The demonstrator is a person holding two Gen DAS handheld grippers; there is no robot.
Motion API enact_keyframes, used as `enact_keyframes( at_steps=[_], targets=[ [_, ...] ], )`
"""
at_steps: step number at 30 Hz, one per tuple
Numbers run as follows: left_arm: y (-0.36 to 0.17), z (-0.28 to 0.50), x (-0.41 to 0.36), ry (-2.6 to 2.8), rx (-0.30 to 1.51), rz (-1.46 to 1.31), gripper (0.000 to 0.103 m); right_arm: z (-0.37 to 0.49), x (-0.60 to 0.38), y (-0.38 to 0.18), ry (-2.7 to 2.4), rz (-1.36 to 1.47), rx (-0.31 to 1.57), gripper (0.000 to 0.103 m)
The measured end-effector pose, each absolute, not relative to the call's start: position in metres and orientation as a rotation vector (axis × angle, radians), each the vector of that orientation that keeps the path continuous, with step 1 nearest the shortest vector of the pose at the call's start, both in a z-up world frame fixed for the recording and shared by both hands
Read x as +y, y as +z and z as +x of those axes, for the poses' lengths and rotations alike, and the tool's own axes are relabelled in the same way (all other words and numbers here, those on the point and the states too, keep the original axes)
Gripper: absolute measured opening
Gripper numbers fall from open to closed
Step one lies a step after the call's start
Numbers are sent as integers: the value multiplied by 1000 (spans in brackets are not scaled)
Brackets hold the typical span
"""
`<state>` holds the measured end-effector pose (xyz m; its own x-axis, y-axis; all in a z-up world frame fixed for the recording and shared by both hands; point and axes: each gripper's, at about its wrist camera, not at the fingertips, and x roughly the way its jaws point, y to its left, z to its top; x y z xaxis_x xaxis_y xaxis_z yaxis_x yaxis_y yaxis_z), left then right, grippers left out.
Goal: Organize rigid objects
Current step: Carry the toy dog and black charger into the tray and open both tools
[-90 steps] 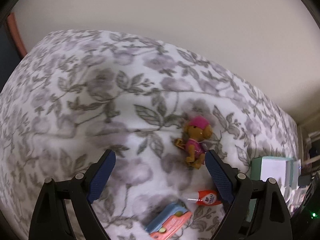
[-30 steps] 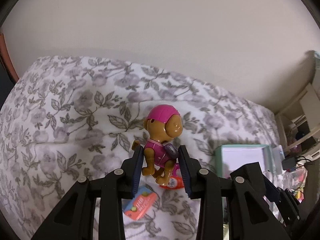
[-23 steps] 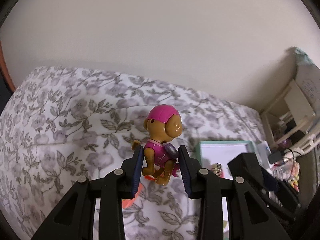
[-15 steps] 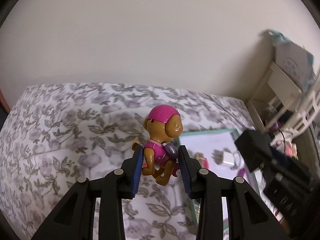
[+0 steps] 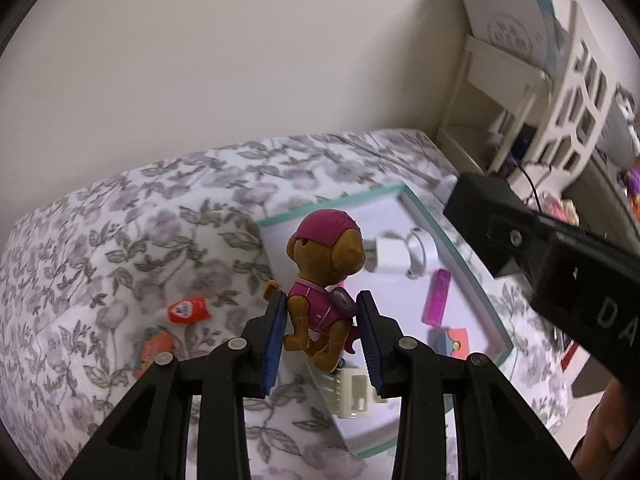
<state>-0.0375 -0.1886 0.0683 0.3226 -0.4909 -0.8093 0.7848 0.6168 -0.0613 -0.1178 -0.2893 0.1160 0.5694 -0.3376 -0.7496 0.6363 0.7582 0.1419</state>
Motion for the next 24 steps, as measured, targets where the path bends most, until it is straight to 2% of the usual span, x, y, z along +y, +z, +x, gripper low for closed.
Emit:
enact_keyframes(
  at_steps=[17, 24],
  targets=[
    [9, -56, -225, -844, 980, 487, 37, -127, -347, 20, -673, 574, 1044, 44],
    [-4, -64, -238, -848, 979, 540, 37, -124, -354, 3, -674, 585, 1099, 44]
  ],
)
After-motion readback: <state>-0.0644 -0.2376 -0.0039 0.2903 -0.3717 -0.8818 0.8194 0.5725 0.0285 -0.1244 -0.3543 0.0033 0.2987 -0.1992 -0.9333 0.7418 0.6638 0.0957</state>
